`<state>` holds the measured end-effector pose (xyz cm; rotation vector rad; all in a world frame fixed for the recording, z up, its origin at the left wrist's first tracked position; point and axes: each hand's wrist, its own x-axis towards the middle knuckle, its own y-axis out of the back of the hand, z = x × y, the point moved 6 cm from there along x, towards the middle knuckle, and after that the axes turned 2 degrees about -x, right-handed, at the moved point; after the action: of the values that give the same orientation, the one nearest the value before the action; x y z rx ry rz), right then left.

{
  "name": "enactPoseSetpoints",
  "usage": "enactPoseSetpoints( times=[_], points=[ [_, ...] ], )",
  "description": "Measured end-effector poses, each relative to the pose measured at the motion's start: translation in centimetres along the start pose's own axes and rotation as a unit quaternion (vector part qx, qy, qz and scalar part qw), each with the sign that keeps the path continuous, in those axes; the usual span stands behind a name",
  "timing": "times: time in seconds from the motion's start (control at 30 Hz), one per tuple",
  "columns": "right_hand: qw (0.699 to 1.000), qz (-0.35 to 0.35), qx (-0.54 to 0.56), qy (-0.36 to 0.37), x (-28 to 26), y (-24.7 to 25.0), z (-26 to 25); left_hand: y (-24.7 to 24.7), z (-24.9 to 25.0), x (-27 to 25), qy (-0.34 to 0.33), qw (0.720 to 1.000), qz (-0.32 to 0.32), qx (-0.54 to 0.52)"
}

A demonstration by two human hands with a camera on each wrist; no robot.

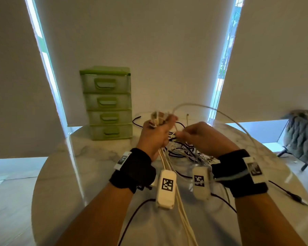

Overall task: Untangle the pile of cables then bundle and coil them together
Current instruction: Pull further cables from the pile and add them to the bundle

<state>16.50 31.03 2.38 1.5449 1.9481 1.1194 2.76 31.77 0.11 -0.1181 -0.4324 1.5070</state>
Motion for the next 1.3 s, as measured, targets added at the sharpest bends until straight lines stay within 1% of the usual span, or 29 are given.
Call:
enactPoseSetpoints(
  times=[0.03,0.07,0.1,0.17,0.23,0.37,0.4,0.47,0.53,0.57,0.63,0.67,0.7,0.73,0.8,0.83,0.87,0.9,0.97,1.03,1.07,1.13,1.2,1.27,1.3],
  points=[
    [0.999,-0.046,-0.022,-0.016,-0.2,-0.5,0.4,0.7,0.4,0.3,0.003,0.999,0.027,-0.044],
    [0.996,-0.074,-0.035,-0.030,-0.4,-0.7,0.9,1.7,0.9,0.6,-0.002,0.995,0.052,-0.084],
    [0.995,-0.075,-0.040,-0.044,-0.6,-0.4,1.2,2.7,1.4,0.9,-0.016,0.991,0.074,-0.110],
    [0.997,-0.025,-0.046,-0.060,-1.0,1.0,1.6,4.4,2.2,1.1,-0.048,0.985,0.107,-0.129],
    [0.997,0.037,-0.036,-0.056,-1.3,2.3,1.9,5.6,2.6,0.9,-0.070,0.976,0.139,-0.150],
    [0.991,0.125,-0.015,-0.042,-1.9,4.5,3.9,8.6,3.7,0.5,-0.079,0.945,0.234,-0.214],
    [0.989,0.140,-0.020,-0.047,-2.1,4.9,4.7,9.3,4.0,0.3,-0.077,0.939,0.249,-0.226],
    [0.985,0.164,-0.015,-0.056,-2.4,5.4,5.3,10.1,4.2,0.0,-0.076,0.935,0.254,-0.236],
    [0.982,0.182,-0.001,-0.051,-2.3,5.5,5.0,9.8,4.1,-0.1,-0.082,0.940,0.237,-0.233],
    [0.978,0.203,0.005,-0.044,-2.2,5.6,4.6,9.3,4.1,0.0,-0.086,0.944,0.221,-0.229],
    [0.967,0.252,0.042,-0.012,-2.1,6.0,3.0,7.9,4.2,0.2,-0.091,0.955,0.170,-0.227],
    [0.964,0.257,0.063,0.008,-2.0,5.8,1.7,7.3,4.4,0.3,-0.093,0.959,0.145,-0.225],
    [0.969,0.236,0.072,0.030,-1.7,5.0,0.0,6.8,4.5,0.3,-0.098,0.963,0.124,-0.220],
    [0.979,0.183,0.069,0.048,-1.1,3.7,-1.8,6.4,4.7,0.3,-0.102,0.966,0.108,-0.214],
    [0.998,0.031,0.011,0.056,0.3,-0.2,-4.6,6.1,4.9,0.3,-0.108,0.968,0.082,-0.211],
    [0.997,-0.039,-0.042,0.053,1.0,-2.1,-5.2,6.0,5.0,0.3,-0.111,0.969,0.074,-0.210],
    [0.991,-0.089,-0.088,0.051,1.5,-3.6,-5.5,6.0,5.1,0.2,-0.114,0.969,0.067,-0.208],
    [0.986,-0.111,-0.113,0.049,1.9,-4.5,-5.6,6.1,5.2,0.3,-0.115,0.970,0.061,-0.205],
    [0.986,-0.102,-0.117,0.054,2.4,-4.5,-6.1,6.3,5.3,0.7,-0.115,0.975,0.043,-0.185],
    [0.994,-0.059,-0.059,0.070,2.5,-3.4,-6.6,6.2,4.6,1.0,-0.095,0.987,0.021,-0.128],
    [0.996,-0.031,-0.008,0.086,2.5,-2.5,-6.9,5.8,3.8,1.0,-0.071,0.994,0.010,-0.086],
    [0.989,0.030,0.080,0.123,2.4,-0.5,-7.4,4.5,2.1,0.7,-0.011,0.999,-0.033,-0.016],
    [0.978,0.072,0.137,0.139,2.0,0.8,-7.5,3.2,0.6,0.1,0.045,0.996,-0.075,0.008],
    [0.965,0.097,0.200,0.142,1.8,1.5,-7.2,2.3,0.2,-0.1,0.048,0.994,-0.091,0.046],
    [0.961,0.105,0.213,0.141,1.7,1.6,-7.0,2.1,0.1,-0.1,0.037,0.993,-0.082,0.076]
  ],
)
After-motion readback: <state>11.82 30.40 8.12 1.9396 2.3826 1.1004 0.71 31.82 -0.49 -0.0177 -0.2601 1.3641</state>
